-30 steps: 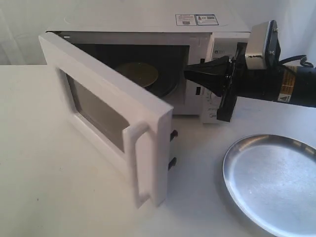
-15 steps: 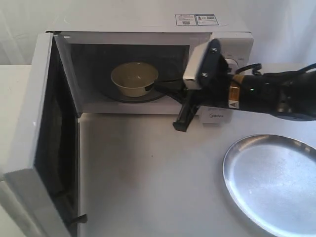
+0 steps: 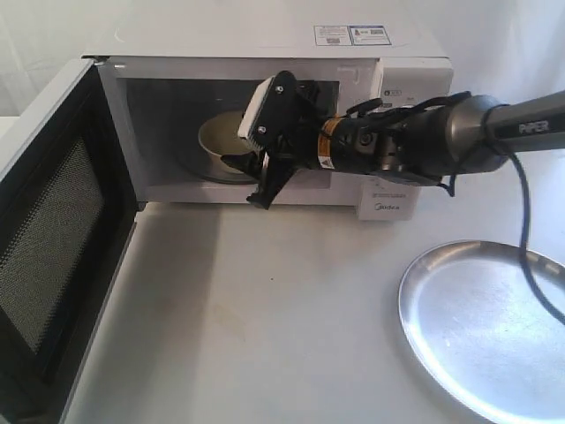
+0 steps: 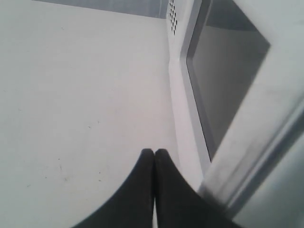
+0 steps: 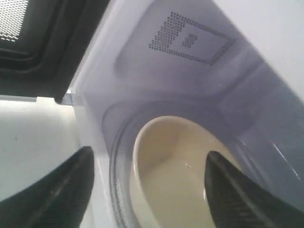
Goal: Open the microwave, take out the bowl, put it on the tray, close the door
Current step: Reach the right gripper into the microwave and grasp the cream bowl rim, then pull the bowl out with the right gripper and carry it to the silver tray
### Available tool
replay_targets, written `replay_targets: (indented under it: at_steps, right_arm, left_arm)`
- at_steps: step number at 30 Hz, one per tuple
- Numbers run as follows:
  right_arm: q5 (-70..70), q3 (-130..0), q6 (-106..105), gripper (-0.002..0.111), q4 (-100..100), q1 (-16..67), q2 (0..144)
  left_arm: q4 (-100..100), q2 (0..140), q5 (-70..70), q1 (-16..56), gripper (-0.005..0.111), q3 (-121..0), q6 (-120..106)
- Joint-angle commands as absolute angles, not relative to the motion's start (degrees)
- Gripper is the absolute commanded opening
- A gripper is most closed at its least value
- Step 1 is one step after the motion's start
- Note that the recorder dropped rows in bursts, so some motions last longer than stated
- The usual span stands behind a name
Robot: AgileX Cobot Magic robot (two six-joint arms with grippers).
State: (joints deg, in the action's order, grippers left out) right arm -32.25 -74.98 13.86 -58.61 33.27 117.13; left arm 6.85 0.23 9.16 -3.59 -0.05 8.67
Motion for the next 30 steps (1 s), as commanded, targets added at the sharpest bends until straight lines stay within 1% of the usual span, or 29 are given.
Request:
replay_targets:
  at_steps: [1, 8, 10, 11, 12, 14, 16, 17, 20, 24, 26, 30]
  right_arm:
    - [-26.46, -81.59, 15.77, 0.064, -54.96, 34.22, 122.67]
    - [-23.71, -87.12, 16.93, 0.064, -55.06, 34.22, 130.49]
    - [-23.31, -87.35, 16.67, 0.061, -55.06, 34.22, 131.4]
    - [-23.31, -87.35, 16.67, 0.057, -55.35, 34.22, 131.54]
    - [-23.41, -87.35, 16.67, 0.05, -56.0, 34.22, 131.53]
    - [-26.81, -87.35, 16.67, 0.028, -58.56, 34.34, 131.12]
    - [-33.6, -87.23, 19.52, -0.001, -63.4, 34.34, 129.86]
    - [-36.66, -87.23, 21.43, 0.001, -65.27, 34.34, 129.14]
    - [-43.64, -87.23, 29.34, 0.0, -73.06, 34.45, 125.75]
    - [-44.71, -87.23, 49.56, 0.0, -97.78, 34.45, 120.35]
    - [-48.57, -85.44, 58.56, 0.0, -99.95, 34.27, 117.41]
    - [-64.25, -80.62, 59.35, 0.0, -99.95, 32.27, 111.9]
  left_arm:
    - [7.23, 0.0, 8.98, -3.26, 0.0, 0.0, 8.81]
    - [7.23, 0.0, 8.64, -3.26, 0.0, 0.0, 8.79]
    - [7.23, 0.0, 8.53, -3.26, 0.0, 0.0, 8.79]
    - [7.23, 0.0, 8.53, -3.26, 0.0, 0.0, 8.79]
    - [7.23, 0.0, 8.53, -3.26, 0.0, 0.0, 8.79]
    - [7.23, 0.0, 8.4, -3.26, 0.0, 0.0, 8.79]
    - [7.23, 0.0, 8.4, -3.26, 0.0, 0.0, 8.79]
    - [7.23, 0.0, 8.51, -3.26, 0.0, 0.0, 8.79]
    - [6.79, 0.0, 8.52, -3.26, 0.0, 0.0, 8.67]
    - [8.25, 0.0, 8.52, -3.26, 0.0, 0.0, 8.94]
    - [8.58, 0.0, 8.52, -3.26, 0.0, 0.0, 8.94]
    - [8.58, 0.0, 8.52, -3.26, 0.0, 0.0, 8.94]
